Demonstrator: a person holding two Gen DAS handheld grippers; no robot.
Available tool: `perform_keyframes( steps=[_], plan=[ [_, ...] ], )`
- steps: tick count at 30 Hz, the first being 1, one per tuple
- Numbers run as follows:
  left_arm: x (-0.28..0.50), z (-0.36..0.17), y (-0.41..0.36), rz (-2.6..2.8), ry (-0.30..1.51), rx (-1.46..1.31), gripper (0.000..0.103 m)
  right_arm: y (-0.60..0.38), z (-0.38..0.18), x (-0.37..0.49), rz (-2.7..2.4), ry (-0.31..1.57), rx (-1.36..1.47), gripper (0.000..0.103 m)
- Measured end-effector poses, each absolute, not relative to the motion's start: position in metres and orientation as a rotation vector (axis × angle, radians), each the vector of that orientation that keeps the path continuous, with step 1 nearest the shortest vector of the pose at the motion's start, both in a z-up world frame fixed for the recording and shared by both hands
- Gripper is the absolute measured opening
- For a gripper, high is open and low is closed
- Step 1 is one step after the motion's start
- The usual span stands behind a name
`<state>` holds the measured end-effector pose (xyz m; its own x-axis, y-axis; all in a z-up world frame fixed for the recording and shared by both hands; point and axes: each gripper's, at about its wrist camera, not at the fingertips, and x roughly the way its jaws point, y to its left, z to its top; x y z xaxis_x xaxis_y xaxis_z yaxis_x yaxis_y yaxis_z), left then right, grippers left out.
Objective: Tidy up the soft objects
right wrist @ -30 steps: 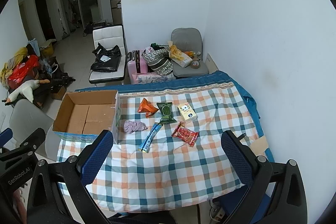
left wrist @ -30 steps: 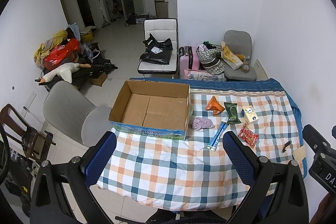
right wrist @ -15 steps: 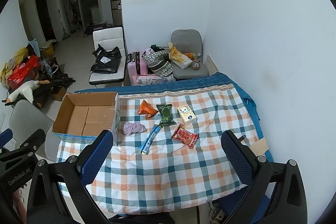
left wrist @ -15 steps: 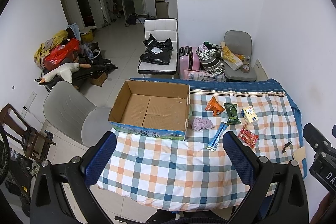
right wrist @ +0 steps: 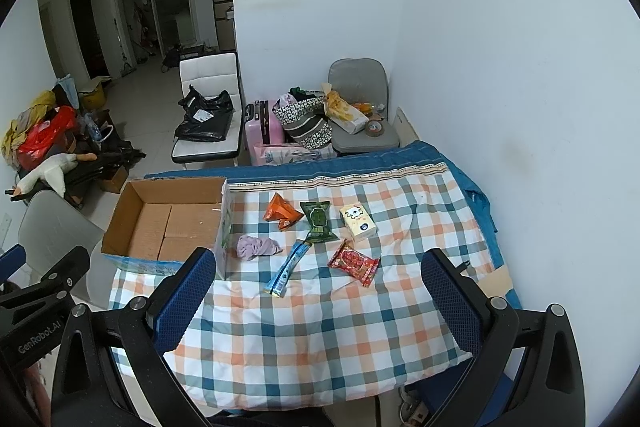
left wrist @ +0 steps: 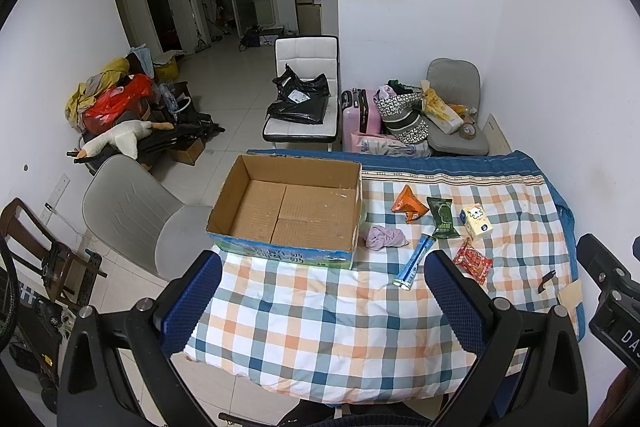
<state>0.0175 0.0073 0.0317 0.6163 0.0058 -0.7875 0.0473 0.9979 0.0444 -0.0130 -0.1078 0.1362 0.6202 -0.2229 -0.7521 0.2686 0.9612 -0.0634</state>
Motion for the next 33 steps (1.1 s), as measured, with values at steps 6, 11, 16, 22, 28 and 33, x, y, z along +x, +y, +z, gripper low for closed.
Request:
perform_keyframes(
  steps=[6,11,16,22,28,33],
  plan=[
    [0.017,0.031,0.008,-0.026,0.909,0.063,0.103,-0.108,0.138,-0.010,-0.283,0.857,0.058,0.103],
    [0.020,0.032,0.007,-0.026,0.911,0.057,0.103,-0.107,0.137,-0.012,-0.280,0.858,0.060,0.103],
    [0.042,0.025,-0.008,-0.053,0.889,0.050,0.103,-0.118,0.130,-0.005,-0.292,0.871,0.091,0.103],
    [0.079,-0.024,-0.048,-0.125,0.923,0.083,0.103,-0.178,0.079,0.029,-0.362,0.987,0.180,0.103],
    [0.139,-0.104,-0.114,-0.216,1.068,0.149,0.103,-0.237,-0.007,0.073,-0.401,1.141,0.222,0.103],
    [0.181,-0.188,-0.159,-0.251,1.242,0.201,0.102,-0.280,-0.099,0.117,-0.328,1.259,0.195,0.103]
  ],
)
